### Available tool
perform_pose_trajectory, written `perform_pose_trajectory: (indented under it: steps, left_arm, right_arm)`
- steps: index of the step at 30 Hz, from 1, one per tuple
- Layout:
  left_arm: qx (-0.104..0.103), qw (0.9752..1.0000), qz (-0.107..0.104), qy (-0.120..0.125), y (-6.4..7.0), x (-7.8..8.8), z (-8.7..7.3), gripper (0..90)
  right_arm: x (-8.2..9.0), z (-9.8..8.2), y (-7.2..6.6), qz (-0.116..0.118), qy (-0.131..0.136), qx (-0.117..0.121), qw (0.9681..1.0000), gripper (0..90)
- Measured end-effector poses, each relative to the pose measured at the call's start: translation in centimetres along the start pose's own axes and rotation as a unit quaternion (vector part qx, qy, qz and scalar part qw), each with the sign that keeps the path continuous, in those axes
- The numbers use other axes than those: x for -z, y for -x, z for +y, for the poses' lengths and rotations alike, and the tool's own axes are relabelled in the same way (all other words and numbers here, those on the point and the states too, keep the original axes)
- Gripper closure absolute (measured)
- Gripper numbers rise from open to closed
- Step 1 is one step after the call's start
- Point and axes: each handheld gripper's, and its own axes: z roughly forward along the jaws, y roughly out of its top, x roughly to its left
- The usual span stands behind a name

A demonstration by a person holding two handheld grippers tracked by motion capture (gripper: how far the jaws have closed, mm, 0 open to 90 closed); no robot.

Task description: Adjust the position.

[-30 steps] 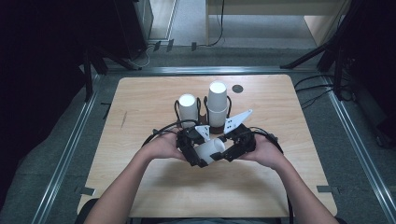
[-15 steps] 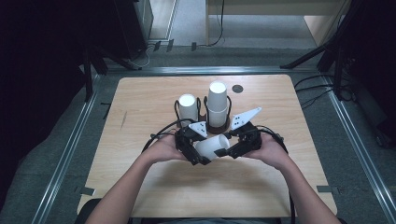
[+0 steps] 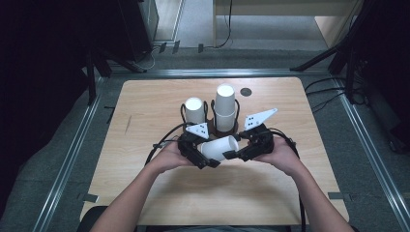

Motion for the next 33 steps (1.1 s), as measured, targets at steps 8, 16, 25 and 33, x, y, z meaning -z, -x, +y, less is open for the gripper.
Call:
perform_pose_trajectory:
  steps: [8,16,25,33]
  left_arm:
    - [-0.015,0.9997,0.003,0.021,0.4,0.7,-0.1,20.6]
    - [-0.013,0.9999,-0.004,0.006,0.2,0.5,0.0,24.1]
    - [-0.019,0.9998,0.003,-0.008,0.4,1.2,0.7,24.2]
    - [-0.011,0.9997,-0.003,-0.019,0.0,2.3,1.3,24.3]
  right_arm:
    - [0.3,0.1,0.1,0.015,0.019,-0.009,0.9997,34.0]
    - [0.2,-0.1,0.3,0.017,0.013,-0.013,0.9997,34.1]
    - [0.3,0.0,0.0,0.008,0.027,0.003,0.9996,29.1]
    - [0.2,0.0,-0.4,-0.022,0.009,0.017,0.9996,22.3]
